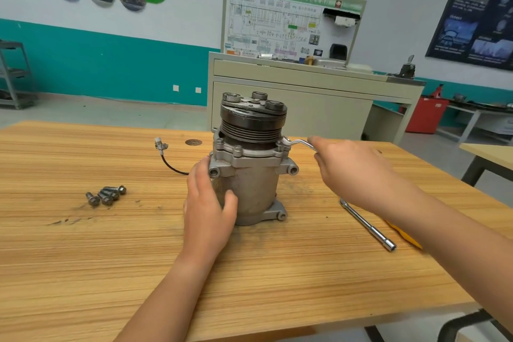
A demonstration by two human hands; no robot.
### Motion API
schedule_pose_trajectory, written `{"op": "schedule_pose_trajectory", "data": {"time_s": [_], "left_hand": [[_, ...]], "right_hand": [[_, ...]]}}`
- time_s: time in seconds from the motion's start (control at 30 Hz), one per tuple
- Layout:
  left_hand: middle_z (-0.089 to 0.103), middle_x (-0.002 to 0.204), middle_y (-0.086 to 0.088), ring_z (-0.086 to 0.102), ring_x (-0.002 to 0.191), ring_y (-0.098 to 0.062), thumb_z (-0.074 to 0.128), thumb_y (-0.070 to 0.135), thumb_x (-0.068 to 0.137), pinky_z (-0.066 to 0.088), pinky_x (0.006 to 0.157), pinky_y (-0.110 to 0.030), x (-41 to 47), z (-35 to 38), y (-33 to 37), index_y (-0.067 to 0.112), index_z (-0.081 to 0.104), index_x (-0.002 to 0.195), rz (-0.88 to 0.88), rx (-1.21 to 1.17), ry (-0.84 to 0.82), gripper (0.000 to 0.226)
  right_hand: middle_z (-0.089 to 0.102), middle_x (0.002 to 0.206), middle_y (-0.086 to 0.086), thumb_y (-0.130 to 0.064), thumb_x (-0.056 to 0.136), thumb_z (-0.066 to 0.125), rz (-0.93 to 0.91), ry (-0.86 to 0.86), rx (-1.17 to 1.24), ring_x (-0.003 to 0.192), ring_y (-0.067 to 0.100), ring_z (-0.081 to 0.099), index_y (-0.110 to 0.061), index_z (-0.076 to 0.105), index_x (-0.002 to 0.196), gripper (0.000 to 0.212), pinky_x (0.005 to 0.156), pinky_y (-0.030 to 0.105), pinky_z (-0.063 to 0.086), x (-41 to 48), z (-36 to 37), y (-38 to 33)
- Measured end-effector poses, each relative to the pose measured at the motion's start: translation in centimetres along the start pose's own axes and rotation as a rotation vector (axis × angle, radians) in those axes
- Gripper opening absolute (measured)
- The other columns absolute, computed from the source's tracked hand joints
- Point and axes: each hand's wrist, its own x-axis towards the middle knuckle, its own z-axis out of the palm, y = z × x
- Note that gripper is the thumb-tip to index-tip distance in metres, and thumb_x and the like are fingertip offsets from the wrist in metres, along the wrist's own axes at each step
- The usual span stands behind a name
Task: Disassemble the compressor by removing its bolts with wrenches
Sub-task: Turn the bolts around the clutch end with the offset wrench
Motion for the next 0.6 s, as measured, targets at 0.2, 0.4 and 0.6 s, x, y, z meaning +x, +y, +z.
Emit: {"op": "schedule_pose_trajectory", "data": {"time_s": [0.2, 0.4, 0.6], "left_hand": [[0.029, 0.146, -0.007, 0.032, 0.134, -0.021, 0.055, 0.008, 0.088, 0.034, 0.106, -0.047, -0.1, 0.0, 0.0, 0.014, 0.02, 0.146, -0.006, -0.018, -0.001, 0.068], [0.025, 0.149, -0.007, 0.027, 0.137, -0.02, 0.055, 0.006, 0.088, 0.027, 0.112, -0.039, -0.2, -0.2, 0.1, 0.014, 0.022, 0.147, -0.013, -0.033, 0.002, 0.068], [0.024, 0.15, -0.008, 0.024, 0.139, -0.02, 0.054, 0.006, 0.088, 0.024, 0.113, -0.037, -0.2, -0.2, 0.1, 0.017, 0.022, 0.147, -0.021, -0.039, -0.003, 0.068]], "right_hand": [[0.044, 0.068, 0.002, 0.002, 0.087, 0.043, -0.068, -0.115, -0.235, 0.072, 0.025, 0.048, -0.006, 0.05, 0.113, 0.028, 0.047, 0.029, 0.029, 0.6, -2.5, -3.0], [0.032, 0.061, -0.002, -0.019, 0.088, 0.047, -0.188, -0.175, -0.243, 0.067, 0.022, 0.042, -0.011, 0.051, 0.096, 0.012, 0.055, 0.029, 0.037, 1.4, -3.4, -1.5], [0.036, 0.063, -0.004, -0.017, 0.094, 0.035, -0.27, -0.193, -0.255, 0.056, 0.013, 0.038, -0.014, 0.045, 0.123, 0.031, 0.049, 0.027, 0.034, 4.7, -1.4, 2.5]]}}
